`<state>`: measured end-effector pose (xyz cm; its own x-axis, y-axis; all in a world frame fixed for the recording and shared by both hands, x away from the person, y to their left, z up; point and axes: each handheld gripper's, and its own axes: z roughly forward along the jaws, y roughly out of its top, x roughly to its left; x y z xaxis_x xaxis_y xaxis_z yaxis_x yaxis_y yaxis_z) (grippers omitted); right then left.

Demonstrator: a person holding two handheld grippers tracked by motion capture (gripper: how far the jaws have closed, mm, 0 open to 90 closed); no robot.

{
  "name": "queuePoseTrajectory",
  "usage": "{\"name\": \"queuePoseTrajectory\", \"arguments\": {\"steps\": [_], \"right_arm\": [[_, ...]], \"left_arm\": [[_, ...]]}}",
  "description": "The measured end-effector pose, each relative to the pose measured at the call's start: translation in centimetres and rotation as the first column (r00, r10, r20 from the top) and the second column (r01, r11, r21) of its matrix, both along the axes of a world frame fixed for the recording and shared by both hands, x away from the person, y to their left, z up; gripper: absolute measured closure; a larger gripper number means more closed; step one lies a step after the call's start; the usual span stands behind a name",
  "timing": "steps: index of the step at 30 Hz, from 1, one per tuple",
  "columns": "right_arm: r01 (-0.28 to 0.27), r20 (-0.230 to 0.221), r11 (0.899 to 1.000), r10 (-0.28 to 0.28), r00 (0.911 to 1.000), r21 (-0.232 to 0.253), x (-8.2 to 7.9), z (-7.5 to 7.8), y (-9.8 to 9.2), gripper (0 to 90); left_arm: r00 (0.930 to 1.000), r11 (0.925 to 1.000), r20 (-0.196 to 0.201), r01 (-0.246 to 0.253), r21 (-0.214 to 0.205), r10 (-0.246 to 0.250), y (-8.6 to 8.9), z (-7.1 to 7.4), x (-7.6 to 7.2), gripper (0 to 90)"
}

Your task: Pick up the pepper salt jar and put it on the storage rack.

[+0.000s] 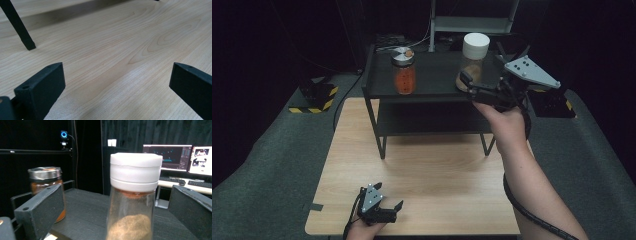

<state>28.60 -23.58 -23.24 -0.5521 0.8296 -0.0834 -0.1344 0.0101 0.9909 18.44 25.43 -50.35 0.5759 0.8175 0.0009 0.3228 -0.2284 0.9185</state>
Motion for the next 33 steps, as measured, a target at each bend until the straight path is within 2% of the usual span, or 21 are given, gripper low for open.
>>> {"name": "queuePoseTrajectory", "arguments": {"steps": [4,12,16,33], "right_arm": [[-0.008,0.009,1.0,0.008,0.9999,-0.004,-0.6,-0.6,-0.3,0.0],[-0.026,-0.002,0.999,0.026,0.9996,-0.024,-2.0,-2.3,-1.0,0.0],[-0.033,-0.005,0.998,0.033,0.9994,-0.054,-2.7,-3.7,-1.2,0.0],[-0.072,-0.036,0.994,0.069,0.997,-0.084,-4.0,-7.2,-2.1,0.0]], "left_arm": [[1.0,1.0,0.002,0.0,0.001,0.0,0.0,0.0,0.0,0.4],[1.0,1.0,0.002,-0.001,0.003,0.001,-0.1,0.0,0.0,0.4],[1.0,1.0,0.004,-0.002,0.005,0.002,-0.1,0.0,-0.1,0.4],[1.0,1.0,0.005,-0.005,0.008,0.005,-0.2,0.0,-0.1,0.4]]}}
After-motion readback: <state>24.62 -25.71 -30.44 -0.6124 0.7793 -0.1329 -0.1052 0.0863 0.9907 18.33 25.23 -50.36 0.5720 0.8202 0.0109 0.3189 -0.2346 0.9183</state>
